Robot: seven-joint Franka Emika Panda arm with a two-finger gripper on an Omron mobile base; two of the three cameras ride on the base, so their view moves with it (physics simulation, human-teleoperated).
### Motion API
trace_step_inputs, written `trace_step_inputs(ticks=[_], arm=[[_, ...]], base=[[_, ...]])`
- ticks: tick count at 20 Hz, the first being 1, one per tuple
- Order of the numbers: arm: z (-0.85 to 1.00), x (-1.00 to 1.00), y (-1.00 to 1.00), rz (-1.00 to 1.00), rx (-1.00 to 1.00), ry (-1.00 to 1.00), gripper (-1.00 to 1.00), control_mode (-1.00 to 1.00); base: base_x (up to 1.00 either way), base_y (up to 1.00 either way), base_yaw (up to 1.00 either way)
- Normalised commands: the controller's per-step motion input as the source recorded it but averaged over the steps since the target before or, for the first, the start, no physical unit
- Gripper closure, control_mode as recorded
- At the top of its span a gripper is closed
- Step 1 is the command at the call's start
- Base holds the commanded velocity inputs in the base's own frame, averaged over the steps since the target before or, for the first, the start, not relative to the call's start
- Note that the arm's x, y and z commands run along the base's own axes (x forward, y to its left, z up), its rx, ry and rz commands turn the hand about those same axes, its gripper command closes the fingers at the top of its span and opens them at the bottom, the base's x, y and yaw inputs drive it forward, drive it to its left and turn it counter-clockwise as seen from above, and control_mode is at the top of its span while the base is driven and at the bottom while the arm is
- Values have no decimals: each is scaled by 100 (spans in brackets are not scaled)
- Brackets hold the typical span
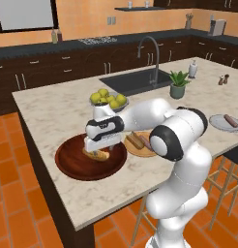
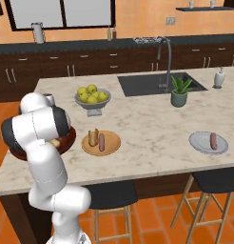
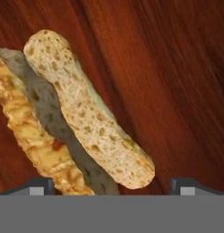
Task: Place one bun and one sausage from the bowl on each plate.
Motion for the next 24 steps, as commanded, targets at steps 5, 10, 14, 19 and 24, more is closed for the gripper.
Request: trace_step_inputs(ticks=[5,10,14,19,24], arm=[[-40,15,0,11,6,3,-100,-100],[-56,0,1,11,1,8,-100,-100],[-92,-9,23,9,-1,16,-100,-100],[-87,1,13,9,-5,15,-100,-100],[-100,-48,16,15,-18,9,-100,-100]], base=[[0,0,0],[0,0,0],[0,0,0],[0,0,0],[0,0,0]])
